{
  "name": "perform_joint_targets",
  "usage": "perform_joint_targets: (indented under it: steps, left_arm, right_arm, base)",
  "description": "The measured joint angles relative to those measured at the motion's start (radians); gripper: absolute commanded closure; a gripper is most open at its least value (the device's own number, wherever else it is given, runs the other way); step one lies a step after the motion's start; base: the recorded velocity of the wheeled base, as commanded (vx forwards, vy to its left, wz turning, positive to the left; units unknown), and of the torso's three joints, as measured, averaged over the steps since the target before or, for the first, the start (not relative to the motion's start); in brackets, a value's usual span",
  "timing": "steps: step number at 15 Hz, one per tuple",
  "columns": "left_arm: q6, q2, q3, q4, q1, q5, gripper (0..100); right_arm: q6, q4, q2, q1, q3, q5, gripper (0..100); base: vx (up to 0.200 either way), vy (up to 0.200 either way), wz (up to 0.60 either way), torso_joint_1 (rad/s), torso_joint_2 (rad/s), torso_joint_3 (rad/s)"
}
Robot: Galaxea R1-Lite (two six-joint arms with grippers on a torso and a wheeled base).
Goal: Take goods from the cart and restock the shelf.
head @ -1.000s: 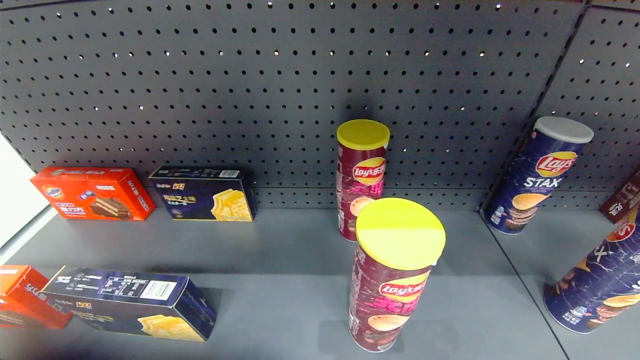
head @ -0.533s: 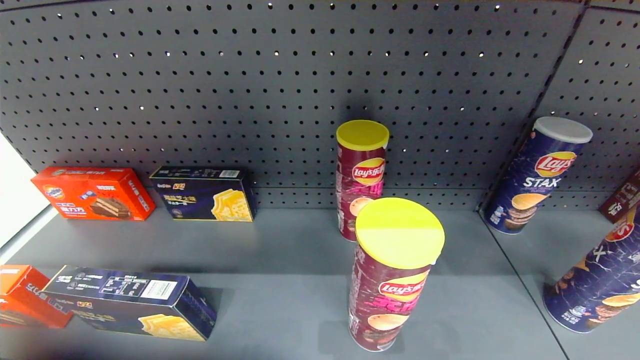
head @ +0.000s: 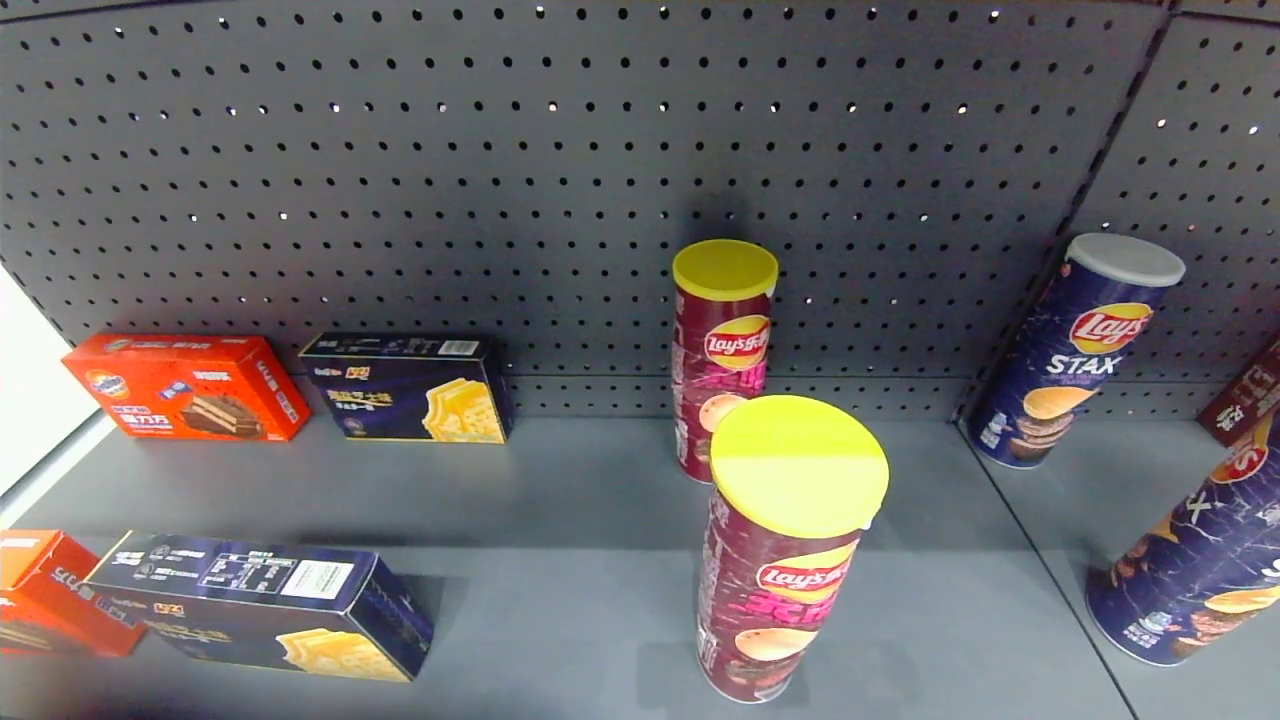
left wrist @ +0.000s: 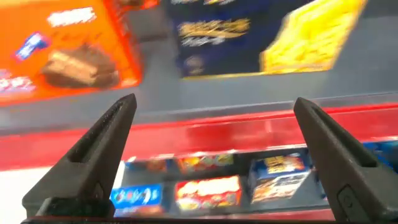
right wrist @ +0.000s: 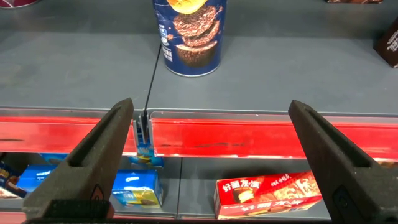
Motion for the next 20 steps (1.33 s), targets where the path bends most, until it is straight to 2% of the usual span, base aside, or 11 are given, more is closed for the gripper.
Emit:
perform_joint_targets:
  steps: [4,6,8,9,12,14,20]
  left_arm:
    - [-0.004,-0.038,0.0,0.001,-0.012,-0.012,0]
    - [-0.006,-0.043,0.0,0.006,-0.012,0.013,0]
    - [-0.015,-0.044,-0.002,0.021,-0.012,0.144,0]
    - [-0.031,-0.044,-0.001,0.061,-0.012,0.172,0]
    - [-0.052,-0.044,-0.001,0.071,-0.013,0.148,0]
    - [-0.067,-0.044,-0.002,0.07,-0.012,0.144,0]
    - [-0.068,-0.044,0.0,0.069,-0.013,0.146,0]
  right_arm:
    - [0.0,0.0,0.0,0.0,0.0,0.0,0]
    - [0.0,0.0,0.0,0.0,0.0,0.0,0]
    - [0.0,0.0,0.0,0.0,0.0,0.0,0]
    - [0.0,0.0,0.0,0.0,0.0,0.0,0]
    - [0.043,-0.002,0.0,0.0,0.0,-0.015,0]
    - [0.004,-0.001,0.0,0.0,0.0,-0.013,0]
    - [0.005,-0.001,0.0,0.0,0.0,-0.036,0]
  base:
    - [0.0,0.0,0.0,0.0,0.0,0.0]
    - [0.0,0.0,0.0,0.0,0.0,0.0]
    - [0.0,0.0,0.0,0.0,0.0,0.0]
    - [0.0,0.0,0.0,0.0,0.0,0.0]
    - [0.0,0.0,0.0,0.0,0.0,0.0]
    - [0.0,0.0,0.0,0.0,0.0,0.0]
    - [0.0,0.0,0.0,0.0,0.0,0.0]
